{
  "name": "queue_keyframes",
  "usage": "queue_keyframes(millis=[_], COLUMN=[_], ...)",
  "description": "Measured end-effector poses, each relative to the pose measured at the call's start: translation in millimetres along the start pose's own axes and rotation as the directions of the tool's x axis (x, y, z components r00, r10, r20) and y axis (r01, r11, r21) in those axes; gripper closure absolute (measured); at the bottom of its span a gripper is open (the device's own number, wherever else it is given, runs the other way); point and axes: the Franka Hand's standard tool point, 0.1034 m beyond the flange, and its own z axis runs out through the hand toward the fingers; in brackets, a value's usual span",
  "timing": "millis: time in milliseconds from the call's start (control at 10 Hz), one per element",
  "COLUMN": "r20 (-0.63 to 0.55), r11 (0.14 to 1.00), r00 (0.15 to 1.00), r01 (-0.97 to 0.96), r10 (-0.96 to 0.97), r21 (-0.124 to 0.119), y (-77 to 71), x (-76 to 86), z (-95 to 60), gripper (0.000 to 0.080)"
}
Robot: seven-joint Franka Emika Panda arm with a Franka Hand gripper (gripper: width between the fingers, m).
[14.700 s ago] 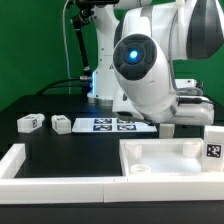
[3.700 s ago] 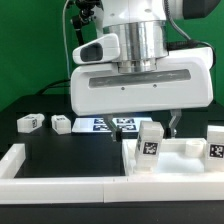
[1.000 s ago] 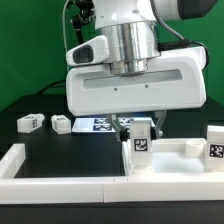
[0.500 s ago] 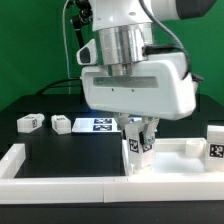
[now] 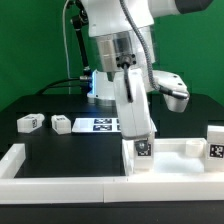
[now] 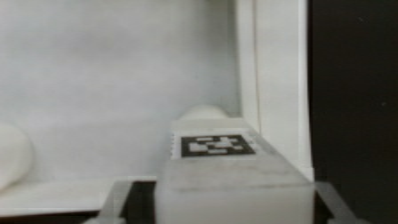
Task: Assemble square table
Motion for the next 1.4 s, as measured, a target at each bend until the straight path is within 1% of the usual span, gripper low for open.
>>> queue_keyframes(millis=[200,300,400,500,600,800,900,1000,1100,1200,1300,1400], r20=[-0.003,-0.028,-0.034,-0.038,-0.038,-0.033,-0.034,-0.057,-0.071,-0.08,-0.103,-0.102], r11=[0.998,0.972,0.915,0.848,0.825,0.736,0.674,0.469,0.312,0.218,0.205,0.238], r00=[0.998,0.972,0.915,0.847,0.824,0.735,0.673,0.466,0.308,0.212,0.197,0.231], r01=[0.066,0.234,0.403,0.53,0.565,0.676,0.738,0.881,0.948,0.973,0.976,0.968], r10=[-0.066,-0.235,-0.403,-0.531,-0.565,-0.677,-0.739,-0.883,-0.949,-0.974,-0.975,-0.968], r21=[-0.001,-0.013,-0.022,-0.028,-0.031,-0.036,-0.042,-0.064,-0.068,-0.073,-0.074,-0.072], y=[0.1,2.0,2.3,2.3,2.5,2.4,2.1,-2.7,-6.4,-6.7,-6.4,-5.2], x=[0.6,-0.4,-5.2,-6.4,-5.1,-4.4,-4.0,-3.9,-0.7,9.3,17.6,17.4], z=[-0.2,-2.7,-7.4,-8.3,-7.5,-7.5,-7.6,-9.1,-9.0,-8.7,-9.1,-8.0], gripper=[0.0511,0.0335,0.0217,0.0217,0.0163,0.0154,0.0151,0.0151,0.0151,0.0151,0.0151,0.0151])
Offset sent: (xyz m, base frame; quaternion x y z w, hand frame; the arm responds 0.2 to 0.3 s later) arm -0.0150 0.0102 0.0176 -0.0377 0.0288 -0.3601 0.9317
